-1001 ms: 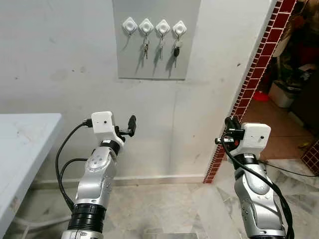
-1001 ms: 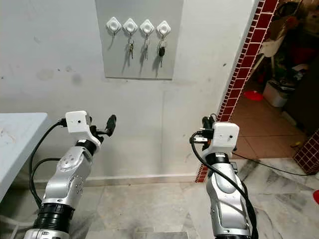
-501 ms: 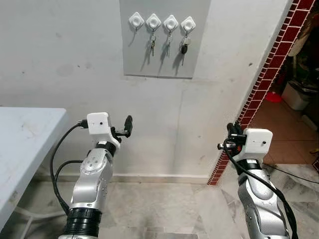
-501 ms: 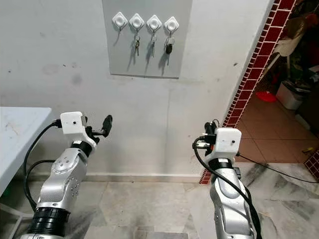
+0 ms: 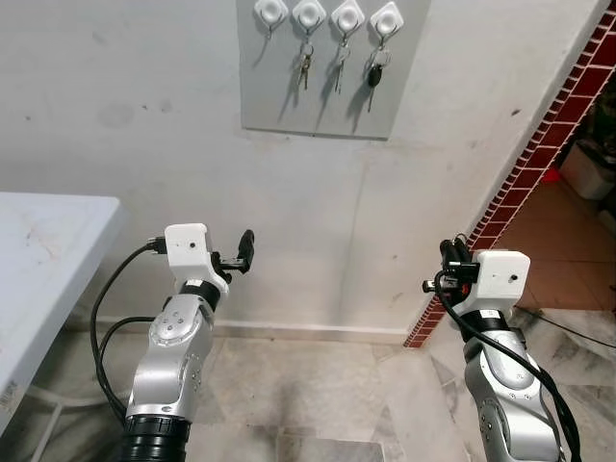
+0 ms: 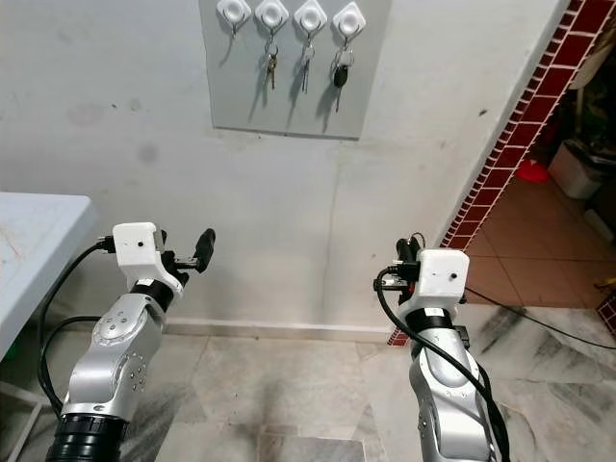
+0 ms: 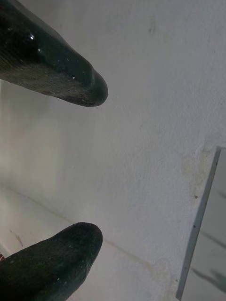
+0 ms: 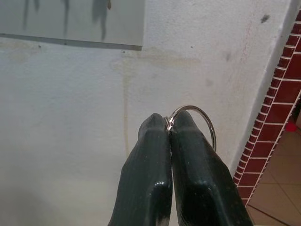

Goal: Hang keys on a hook

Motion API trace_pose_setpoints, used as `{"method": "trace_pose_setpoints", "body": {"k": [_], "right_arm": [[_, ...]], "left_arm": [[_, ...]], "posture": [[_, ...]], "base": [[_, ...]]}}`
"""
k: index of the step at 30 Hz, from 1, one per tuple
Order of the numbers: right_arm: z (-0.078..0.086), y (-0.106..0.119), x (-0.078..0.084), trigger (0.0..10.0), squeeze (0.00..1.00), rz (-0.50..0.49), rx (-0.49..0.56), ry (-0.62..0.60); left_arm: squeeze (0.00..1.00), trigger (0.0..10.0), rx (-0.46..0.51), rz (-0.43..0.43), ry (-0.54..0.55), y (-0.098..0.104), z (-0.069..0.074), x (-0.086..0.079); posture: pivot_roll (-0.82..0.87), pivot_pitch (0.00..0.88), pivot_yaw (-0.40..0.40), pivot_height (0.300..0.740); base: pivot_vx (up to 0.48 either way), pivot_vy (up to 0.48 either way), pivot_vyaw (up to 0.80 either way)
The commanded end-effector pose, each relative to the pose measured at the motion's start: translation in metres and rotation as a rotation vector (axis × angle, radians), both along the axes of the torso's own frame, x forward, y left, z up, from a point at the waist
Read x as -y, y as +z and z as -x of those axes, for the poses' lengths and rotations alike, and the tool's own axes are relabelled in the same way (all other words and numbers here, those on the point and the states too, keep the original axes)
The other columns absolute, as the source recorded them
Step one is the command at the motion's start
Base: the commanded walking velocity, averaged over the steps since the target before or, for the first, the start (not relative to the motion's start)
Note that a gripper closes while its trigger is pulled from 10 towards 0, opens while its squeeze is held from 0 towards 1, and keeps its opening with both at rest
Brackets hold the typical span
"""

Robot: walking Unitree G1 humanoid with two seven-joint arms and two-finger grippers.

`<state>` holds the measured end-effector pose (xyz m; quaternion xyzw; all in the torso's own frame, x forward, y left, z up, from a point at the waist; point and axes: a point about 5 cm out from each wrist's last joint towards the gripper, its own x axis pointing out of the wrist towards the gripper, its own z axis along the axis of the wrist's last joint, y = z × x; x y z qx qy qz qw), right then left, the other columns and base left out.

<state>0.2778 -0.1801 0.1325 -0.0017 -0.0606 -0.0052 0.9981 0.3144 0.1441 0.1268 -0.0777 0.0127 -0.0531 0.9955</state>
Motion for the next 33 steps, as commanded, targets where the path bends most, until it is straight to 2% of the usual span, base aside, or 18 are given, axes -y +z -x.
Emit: {"method": "trace_pose_setpoints", "body": {"k": [1, 5, 13, 24, 33], "right_arm": [[0.000, 0.004, 0.004, 10.0, 0.00, -0.006, 0.018, -0.029], [-0.001, 0.004, 0.004, 10.0, 0.00, -0.036, 0.030, -0.060], [-0.002, 0.004, 0.003, 10.0, 0.00, -0.054, 0.038, -0.084], [-0.003, 0.007, -0.003, 10.0, 0.00, -0.044, 0.047, -0.035], [-0.011, 0.015, -0.009, 10.0, 0.00, -0.036, 0.066, 0.023]], "left_arm": [[0.00, 10.0, 0.012, -0.021, -0.001, 0.004, -0.001, 0.000], [0.00, 10.0, 0.026, -0.022, -0.012, 0.012, -0.008, 0.001], [0.00, 10.0, 0.034, -0.033, -0.047, 0.016, -0.015, 0.003], [0.00, 10.0, 0.002, 0.019, -0.075, 0.011, -0.014, 0.009], [0.00, 10.0, 0.022, 0.045, -0.046, 0.012, -0.011, 0.001]], "posture": [[0.03, 0.094, -0.027, 0.740], [0.02, 0.072, 0.012, 0.740], [0.01, 0.055, 0.040, 0.740], [0.01, 0.043, 0.012, 0.740], [0.04, 0.037, -0.025, 0.740]], "base": [[0.000, 0.000, 0.00], [0.000, 0.000, 0.00], [0.000, 0.000, 0.00], [0.000, 0.000, 0.00], [0.037, 0.000, 0.00]]}}
